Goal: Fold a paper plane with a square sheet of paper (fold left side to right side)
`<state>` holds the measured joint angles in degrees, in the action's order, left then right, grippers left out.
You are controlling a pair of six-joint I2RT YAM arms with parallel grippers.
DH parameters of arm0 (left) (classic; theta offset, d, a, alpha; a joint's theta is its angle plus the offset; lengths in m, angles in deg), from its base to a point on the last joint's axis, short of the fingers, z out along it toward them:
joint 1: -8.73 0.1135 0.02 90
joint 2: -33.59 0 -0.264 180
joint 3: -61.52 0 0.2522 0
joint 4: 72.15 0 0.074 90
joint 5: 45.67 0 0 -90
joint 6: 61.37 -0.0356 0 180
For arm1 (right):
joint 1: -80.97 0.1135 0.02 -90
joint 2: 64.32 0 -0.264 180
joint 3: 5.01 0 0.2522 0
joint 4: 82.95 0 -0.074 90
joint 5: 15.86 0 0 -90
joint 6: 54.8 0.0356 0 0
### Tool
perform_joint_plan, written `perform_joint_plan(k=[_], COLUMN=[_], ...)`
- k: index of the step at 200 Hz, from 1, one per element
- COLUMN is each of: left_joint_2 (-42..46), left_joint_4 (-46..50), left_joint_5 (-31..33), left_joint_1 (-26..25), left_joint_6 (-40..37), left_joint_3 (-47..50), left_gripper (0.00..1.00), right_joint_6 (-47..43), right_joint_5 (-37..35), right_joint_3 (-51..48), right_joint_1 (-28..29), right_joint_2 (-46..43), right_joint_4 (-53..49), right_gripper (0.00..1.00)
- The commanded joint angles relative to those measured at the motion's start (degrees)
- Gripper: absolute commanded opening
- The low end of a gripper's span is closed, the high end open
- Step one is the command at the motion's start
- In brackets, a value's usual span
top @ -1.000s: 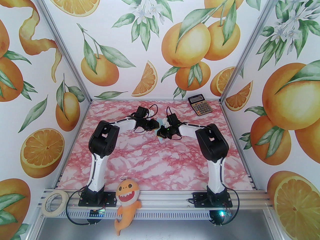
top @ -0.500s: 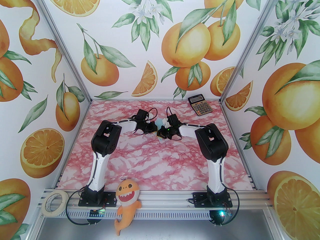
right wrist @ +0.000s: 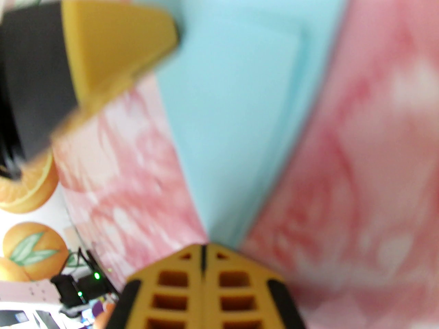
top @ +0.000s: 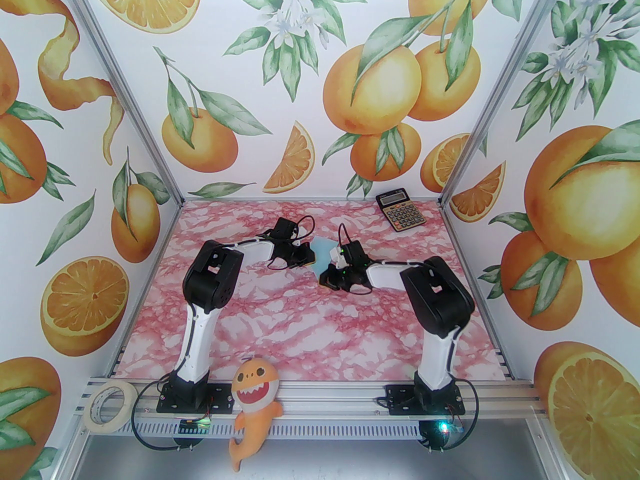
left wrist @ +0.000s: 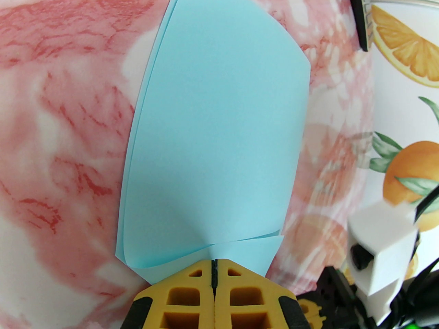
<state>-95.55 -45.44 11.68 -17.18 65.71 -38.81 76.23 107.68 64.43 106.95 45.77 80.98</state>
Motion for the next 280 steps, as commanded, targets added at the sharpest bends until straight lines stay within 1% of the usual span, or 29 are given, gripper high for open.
perform_joint_plan(k=[1, 23, 53, 64, 81, 95, 124, 148, 161, 232, 280], left_joint_2=[-1.79, -0.2, 1.65, 2.1, 2.51, 2.51, 2.53, 2.41, 2.46, 3.05, 3.16], left_joint_4=[2.52, 1.92, 2.09, 2.04, 1.73, 1.52, 1.2, 1.2, 1.12, 0.07, -0.29], left_joint_5=[4.76, 3.57, 2.93, 2.77, 2.43, 2.28, 2.0, 2.05, 2.02, 1.78, 1.52], left_joint_1=[0.62, 0.53, 0.33, 0.34, 0.22, 0.12, -0.02, -0.02, -0.15, -0.52, -0.63], left_joint_6=[-1.44, -2.0, -2.08, -2.1, -1.94, -1.69, -1.24, -1.05, -0.96, -0.12, 0.01], left_joint_3=[-0.7, -0.61, -0.63, -0.6, -0.54, -0.45, -0.27, -0.18, -0.1, 1.55, 1.93], left_gripper=[0.0, 0.0, 0.01, 0.01, 0.03, 0.03, 0.03, 0.03, 0.03, 0.03, 0.03], right_joint_6=[-0.64, -0.68, -1.4, -1.19, -1.05, -0.67, 0.02, 0.26, 0.92, 3.5, 4.14], right_joint_5=[0.59, 0.39, 0.07, 0.19, -2.03, -3.94, -5.62, -7.16, -8.26, -8.75, -9.03], right_joint_3=[-1.99, 0.17, 6.06, 8.02, 11.02, 13.3, 16.11, 17.65, 18.08, 19.41, 20.37], right_joint_1=[0.55, -0.83, -1.98, -2.3, -2.61, -3.1, -3.84, -4.08, -4.52, -5.25, -5.24], right_joint_2=[-1.9, -3.59, -4.08, -3.55, -2.54, -0.91, 2.81, 4.99, 5.7, 8.9, 11.07], right_joint_4=[-6.19, -7.11, -9.61, -9.85, -11.04, -12.15, -13.02, -13.84, -14.28, -12.62, -12.81], right_gripper=[0.0, 0.0, 0.01, 0.04, 0.07, 0.06, 0.05, 0.07, 0.13, 0.16, 0.22])
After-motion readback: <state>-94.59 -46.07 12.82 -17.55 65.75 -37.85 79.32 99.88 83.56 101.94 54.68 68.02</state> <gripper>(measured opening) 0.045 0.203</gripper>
